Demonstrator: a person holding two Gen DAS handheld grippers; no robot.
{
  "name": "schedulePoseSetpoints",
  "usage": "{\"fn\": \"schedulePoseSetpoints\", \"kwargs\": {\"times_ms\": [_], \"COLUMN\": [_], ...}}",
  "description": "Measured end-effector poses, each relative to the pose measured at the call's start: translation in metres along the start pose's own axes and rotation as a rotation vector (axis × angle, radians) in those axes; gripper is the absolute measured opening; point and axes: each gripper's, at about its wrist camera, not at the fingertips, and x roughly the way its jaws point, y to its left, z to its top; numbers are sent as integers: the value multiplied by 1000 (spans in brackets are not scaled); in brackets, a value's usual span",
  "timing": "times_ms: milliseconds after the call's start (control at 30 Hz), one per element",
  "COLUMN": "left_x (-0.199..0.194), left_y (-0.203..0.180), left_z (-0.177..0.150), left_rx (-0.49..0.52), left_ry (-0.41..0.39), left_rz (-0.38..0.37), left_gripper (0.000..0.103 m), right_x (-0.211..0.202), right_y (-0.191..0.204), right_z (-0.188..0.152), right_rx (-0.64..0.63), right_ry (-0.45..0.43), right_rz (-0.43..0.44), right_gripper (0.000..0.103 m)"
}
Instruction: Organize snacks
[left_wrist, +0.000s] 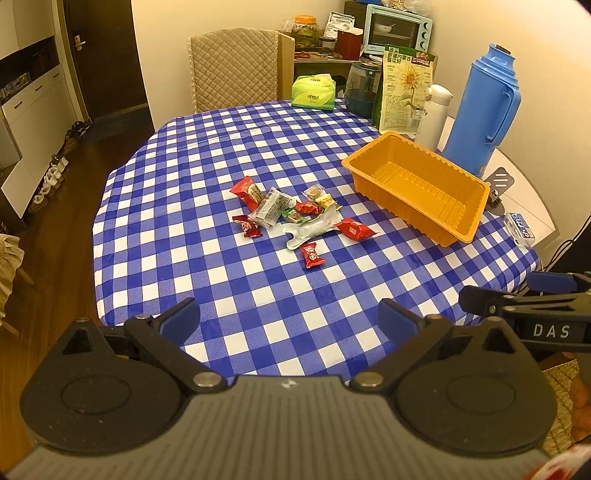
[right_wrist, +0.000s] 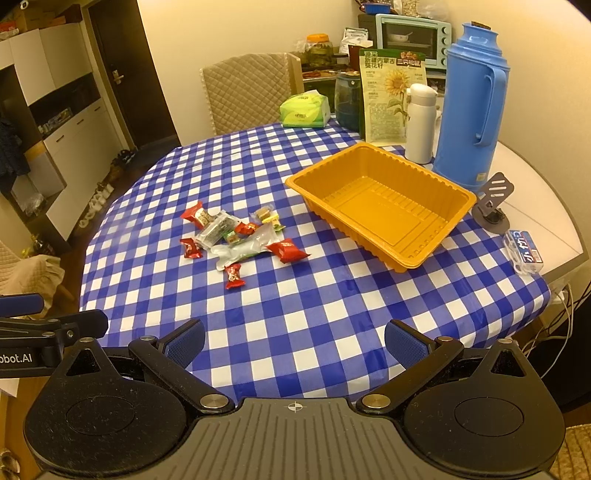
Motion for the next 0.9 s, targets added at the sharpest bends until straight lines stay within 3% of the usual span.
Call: {"fn": "schedulePoseSetpoints", "kwargs": {"times_ms": [900], "left_x": [-1], "left_y": [0], "left_z": [6], "left_rx": [-14], "left_ry": [-4], "left_rz": [7], "left_gripper": [102], "right_x": [-2], "right_y": [0], "right_z": [-2], "right_rx": [-16], "right_ry": [-5], "right_rz": [26], "right_gripper": [103]}}
